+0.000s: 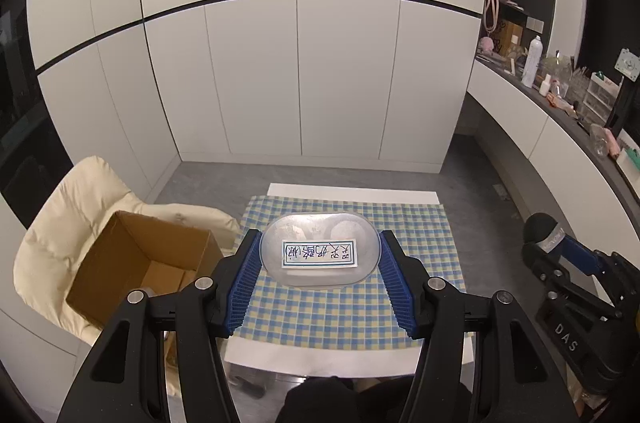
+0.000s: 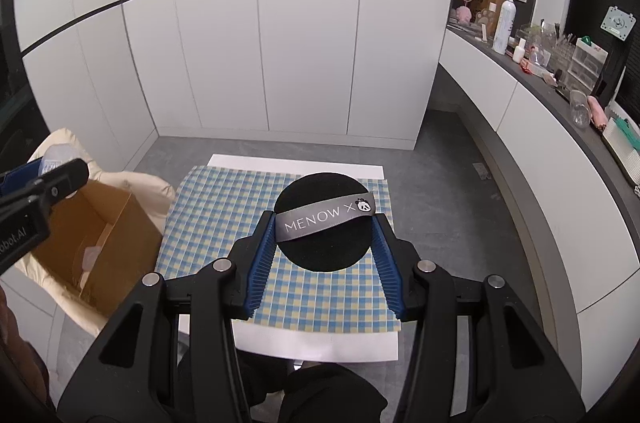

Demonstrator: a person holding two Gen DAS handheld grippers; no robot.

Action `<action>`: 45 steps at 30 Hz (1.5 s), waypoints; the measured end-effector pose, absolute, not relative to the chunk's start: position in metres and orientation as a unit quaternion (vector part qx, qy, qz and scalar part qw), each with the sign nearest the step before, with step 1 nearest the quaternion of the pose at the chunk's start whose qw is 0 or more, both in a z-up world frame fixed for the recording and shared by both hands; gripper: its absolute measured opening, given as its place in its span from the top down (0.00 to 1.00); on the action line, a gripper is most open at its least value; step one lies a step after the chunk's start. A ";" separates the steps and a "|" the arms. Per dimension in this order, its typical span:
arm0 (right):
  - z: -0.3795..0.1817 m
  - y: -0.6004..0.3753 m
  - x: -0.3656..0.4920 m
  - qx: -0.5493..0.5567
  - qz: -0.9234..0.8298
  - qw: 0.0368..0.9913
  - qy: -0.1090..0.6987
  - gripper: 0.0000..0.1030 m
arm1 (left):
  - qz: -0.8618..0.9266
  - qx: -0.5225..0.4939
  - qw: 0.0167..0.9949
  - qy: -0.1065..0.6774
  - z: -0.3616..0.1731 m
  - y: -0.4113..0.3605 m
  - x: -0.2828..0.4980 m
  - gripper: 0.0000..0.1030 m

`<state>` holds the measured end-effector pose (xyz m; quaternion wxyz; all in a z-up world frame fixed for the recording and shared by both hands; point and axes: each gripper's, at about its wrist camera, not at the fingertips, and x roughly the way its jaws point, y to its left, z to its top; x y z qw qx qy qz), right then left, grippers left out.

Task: Organize objects
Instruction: 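Carry the clear case and black compact toward the cardboard box with both grippers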

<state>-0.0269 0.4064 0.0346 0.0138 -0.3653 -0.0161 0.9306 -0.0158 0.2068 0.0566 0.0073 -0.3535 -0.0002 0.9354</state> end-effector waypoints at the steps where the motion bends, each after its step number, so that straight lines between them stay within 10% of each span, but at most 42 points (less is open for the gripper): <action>1: 0.034 0.405 -0.022 -0.365 0.931 0.011 -0.016 0.52 | 0.936 -0.353 0.008 0.001 0.056 0.207 -0.013 0.43; 45: -0.075 0.420 0.142 -0.450 0.893 -0.029 -0.003 0.52 | 0.899 -0.432 0.037 0.059 -0.049 0.174 0.102 0.43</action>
